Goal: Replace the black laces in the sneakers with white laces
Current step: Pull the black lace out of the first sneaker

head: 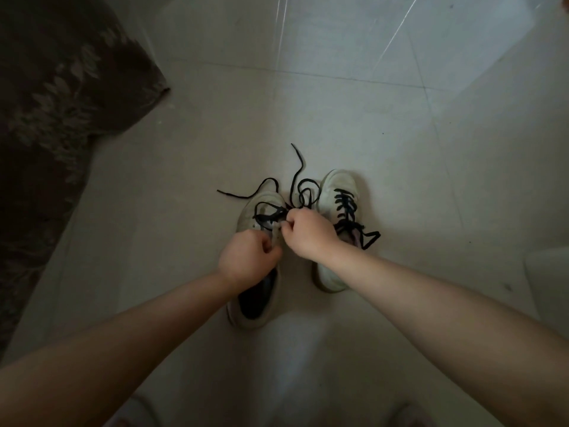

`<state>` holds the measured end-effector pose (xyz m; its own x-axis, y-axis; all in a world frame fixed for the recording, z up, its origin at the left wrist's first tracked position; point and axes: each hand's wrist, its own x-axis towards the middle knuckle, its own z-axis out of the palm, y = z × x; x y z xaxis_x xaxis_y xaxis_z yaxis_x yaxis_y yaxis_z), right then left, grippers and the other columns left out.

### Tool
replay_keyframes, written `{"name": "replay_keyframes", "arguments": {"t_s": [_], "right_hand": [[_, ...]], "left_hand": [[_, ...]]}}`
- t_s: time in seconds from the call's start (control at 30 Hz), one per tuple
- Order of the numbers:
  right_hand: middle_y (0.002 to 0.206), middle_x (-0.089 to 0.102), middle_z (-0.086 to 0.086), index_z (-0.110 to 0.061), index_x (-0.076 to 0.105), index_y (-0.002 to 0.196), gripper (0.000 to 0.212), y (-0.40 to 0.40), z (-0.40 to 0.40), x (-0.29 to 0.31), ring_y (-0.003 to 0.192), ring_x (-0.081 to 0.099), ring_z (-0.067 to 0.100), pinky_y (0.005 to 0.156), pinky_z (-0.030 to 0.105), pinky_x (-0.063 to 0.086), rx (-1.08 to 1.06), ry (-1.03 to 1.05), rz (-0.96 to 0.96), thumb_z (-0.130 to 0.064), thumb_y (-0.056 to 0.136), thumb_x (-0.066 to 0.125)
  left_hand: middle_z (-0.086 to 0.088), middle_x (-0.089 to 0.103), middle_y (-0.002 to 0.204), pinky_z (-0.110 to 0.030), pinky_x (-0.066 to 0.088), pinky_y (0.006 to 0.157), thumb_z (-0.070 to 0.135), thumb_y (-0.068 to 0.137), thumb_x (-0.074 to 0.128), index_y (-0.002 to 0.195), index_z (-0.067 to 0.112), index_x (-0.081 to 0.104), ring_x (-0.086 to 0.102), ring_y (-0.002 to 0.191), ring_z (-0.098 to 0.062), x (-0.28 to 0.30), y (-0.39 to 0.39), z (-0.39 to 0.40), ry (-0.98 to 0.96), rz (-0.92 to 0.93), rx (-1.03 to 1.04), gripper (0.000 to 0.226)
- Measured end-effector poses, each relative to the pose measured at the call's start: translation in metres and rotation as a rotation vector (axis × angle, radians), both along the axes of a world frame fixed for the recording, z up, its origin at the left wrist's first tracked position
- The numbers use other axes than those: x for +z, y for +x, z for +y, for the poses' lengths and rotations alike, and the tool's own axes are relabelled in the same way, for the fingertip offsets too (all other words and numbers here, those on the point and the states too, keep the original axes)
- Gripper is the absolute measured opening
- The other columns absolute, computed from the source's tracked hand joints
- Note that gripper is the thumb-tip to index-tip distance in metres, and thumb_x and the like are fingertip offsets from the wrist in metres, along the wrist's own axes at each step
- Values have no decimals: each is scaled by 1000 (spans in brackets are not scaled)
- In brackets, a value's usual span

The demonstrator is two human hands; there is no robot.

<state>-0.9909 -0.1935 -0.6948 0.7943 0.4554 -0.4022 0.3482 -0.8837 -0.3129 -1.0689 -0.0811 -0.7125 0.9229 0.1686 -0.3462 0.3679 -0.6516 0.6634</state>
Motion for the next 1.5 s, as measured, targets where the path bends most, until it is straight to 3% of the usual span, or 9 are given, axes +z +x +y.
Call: {"name": "replay_keyframes", "arguments": {"t_s": [0.1, 0.23, 0.33, 0.53, 0.87, 0.97, 1.07, 1.3, 1.5], "right_hand": [[92, 58, 9, -12, 53, 83, 19, 0, 0, 6, 91, 57, 28, 71, 32, 34, 111, -37, -78, -23, 94, 44], [81, 63, 12, -4, 64, 79, 13, 41, -6, 23, 77, 62, 29, 71, 34, 42, 280, -127, -540, -13, 71, 70], [105, 62, 13, -6, 62, 101, 25, 51, -16, 27, 101, 58, 31, 82, 36, 36, 186, -188, -401, -23, 90, 47], [77, 56, 0, -18, 52, 74, 48, 15, -12, 8, 82, 57, 24, 80, 35, 36, 196, -157, -227, -59, 93, 35], [70, 53, -2, -17, 51, 72, 27, 18, -9, 3, 77, 57, 24, 70, 30, 33, 83, -102, -75, -34, 92, 45], [86, 59, 3, -17, 56, 80, 17, 27, -11, 13, 91, 55, 26, 79, 35, 33, 186, -75, -336, -27, 90, 45], [95, 63, 7, -11, 62, 91, 23, 64, -18, 32, 95, 55, 28, 80, 35, 32, 29, -82, -479, -25, 89, 43], [61, 56, -1, -17, 57, 66, 44, 33, -25, 21, 66, 57, 22, 61, 28, 40, 56, -23, -160, -51, 93, 45], [58, 47, -4, -21, 44, 57, 44, 14, 1, 3, 68, 52, 21, 62, 30, 41, -73, 30, 69, -42, 95, 46]], "left_hand": [[2, 38, 47, -29, 33, 50, 21, 81, 59, 48, 18, 37, 40, 47, -16, 1, 0, -1, 15, 11, 0, 41], [2, 38, 45, -28, 32, 51, 23, 82, 61, 47, 15, 37, 39, 45, -13, 4, -2, 1, 19, -1, 45, 42], [0, 44, 49, -30, 34, 51, 26, 84, 59, 52, 15, 42, 44, 48, -15, 7, -1, -1, 27, -37, 1, 38], [-1, 46, 52, -32, 37, 52, 24, 86, 56, 51, 18, 39, 48, 54, -21, 9, -1, -4, 46, -41, -31, 40], [0, 45, 50, -26, 29, 49, 26, 88, 55, 51, 17, 41, 46, 51, -19, 8, 0, -8, 32, -22, 41, 41], [-1, 45, 50, -28, 30, 51, 26, 88, 56, 50, 16, 40, 46, 53, -21, 9, 0, -8, 23, -26, 55, 42], [1, 43, 48, -28, 30, 51, 25, 88, 57, 51, 16, 40, 44, 50, -18, 9, 0, -5, -14, -37, 97, 41], [2, 42, 48, -28, 27, 50, 27, 91, 55, 54, 16, 42, 41, 46, -13, 7, 4, -2, 1, -45, 109, 40], [4, 42, 47, -30, 33, 50, 27, 92, 53, 52, 18, 42, 42, 46, -16, 6, 5, -6, 15, -77, 90, 43]]}}
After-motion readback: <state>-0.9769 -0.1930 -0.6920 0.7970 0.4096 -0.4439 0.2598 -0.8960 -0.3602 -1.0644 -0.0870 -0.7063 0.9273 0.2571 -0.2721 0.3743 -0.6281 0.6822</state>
